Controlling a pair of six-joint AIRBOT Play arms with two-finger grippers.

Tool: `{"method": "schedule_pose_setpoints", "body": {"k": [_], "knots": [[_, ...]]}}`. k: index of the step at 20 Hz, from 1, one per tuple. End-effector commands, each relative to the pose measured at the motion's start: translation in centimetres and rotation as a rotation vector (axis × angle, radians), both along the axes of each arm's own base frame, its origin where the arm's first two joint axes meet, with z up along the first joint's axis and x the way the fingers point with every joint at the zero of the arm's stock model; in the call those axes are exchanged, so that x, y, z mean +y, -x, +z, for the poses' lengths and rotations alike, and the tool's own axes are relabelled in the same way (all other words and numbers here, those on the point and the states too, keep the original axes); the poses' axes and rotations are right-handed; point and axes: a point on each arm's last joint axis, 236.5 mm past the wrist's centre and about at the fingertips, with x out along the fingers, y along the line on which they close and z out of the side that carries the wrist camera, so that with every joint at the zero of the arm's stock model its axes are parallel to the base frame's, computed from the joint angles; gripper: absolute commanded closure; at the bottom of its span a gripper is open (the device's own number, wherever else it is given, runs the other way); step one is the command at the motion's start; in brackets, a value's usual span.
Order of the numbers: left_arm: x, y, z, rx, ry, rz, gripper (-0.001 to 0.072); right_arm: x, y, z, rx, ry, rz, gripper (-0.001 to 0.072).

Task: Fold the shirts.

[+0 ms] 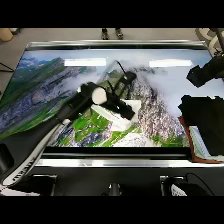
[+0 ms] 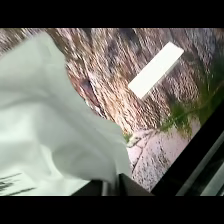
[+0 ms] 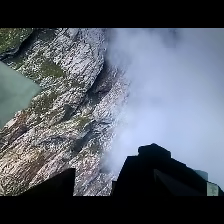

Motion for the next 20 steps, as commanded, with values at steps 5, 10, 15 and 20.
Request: {"method": "schedule_pose_setpoints", "body": {"k": [5,10,15,20], "knots": [[6.8,-3.4,-1.7,-0.048,-0.251,0.061,-0.0013,1.3,3.1,-6.3,0.205,-0.055,0.022,0.0119],[25.0,-15.0,-1.9,0.051,-0.3,0.601,-0.0013,6.8,6.4,-18.5,0.463,-0.268,0.138,0.0062],[32.4,-17.0,-9.1,0.442,-0.138,0.948,-0.0013,9.2,8.6,-24.7,0.585,-0.379,0.176,0.0059],[30.6,-18.6,-13.1,0.523,-0.034,0.982,-0.0013,10.8,8.3,-24.0,0.555,-0.432,0.258,0.0002]]}}
